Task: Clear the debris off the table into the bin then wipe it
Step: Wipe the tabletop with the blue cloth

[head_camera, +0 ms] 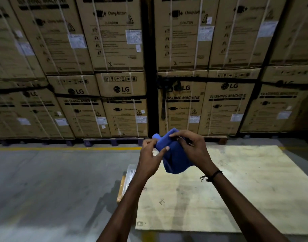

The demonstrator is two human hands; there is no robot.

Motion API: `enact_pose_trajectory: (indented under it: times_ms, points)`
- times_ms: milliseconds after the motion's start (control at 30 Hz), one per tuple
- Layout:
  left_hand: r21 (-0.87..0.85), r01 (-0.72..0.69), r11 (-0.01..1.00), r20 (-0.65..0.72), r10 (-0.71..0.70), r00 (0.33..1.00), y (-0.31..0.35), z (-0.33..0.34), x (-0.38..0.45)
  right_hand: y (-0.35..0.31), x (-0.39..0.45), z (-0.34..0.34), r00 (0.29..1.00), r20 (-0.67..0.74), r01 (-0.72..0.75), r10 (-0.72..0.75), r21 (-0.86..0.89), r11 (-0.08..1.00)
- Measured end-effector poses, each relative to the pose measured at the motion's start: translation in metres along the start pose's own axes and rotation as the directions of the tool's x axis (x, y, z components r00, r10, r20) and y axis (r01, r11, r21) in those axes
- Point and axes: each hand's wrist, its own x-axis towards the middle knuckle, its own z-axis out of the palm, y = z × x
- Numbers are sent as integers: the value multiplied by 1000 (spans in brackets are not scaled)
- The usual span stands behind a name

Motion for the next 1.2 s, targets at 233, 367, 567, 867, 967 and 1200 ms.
enact_pose_trajectory:
  times_ms: [233, 367, 567, 867, 967, 1200]
  points:
    - [188, -10, 982, -5, 11, 1000, 7, 20, 10, 21, 4, -42, 997, 80, 7, -6, -18, 1000]
    - [239, 36, 970, 71, -55, 996, 7, 32, 23, 44, 4, -75, 982, 191, -4, 15, -57, 998]
    - [221, 33, 975, 114, -60, 992, 7, 49, 29, 81, 4, -112, 961, 263, -64, 91, -112, 992]
    - [167, 111, 980, 27, -117, 993, -28, 59, -1, 126, -30, -110, 926, 359, -78, 113, -110, 991]
    - [163, 170, 972, 25, -176, 984, -45, 57, -17, 139, -49, -98, 914, 389, -94, 117, -77, 993]
    - [86, 284, 955, 121, -292, 949, -98, 51, -49, 165, -95, -56, 880, 435, -178, 191, -69, 982]
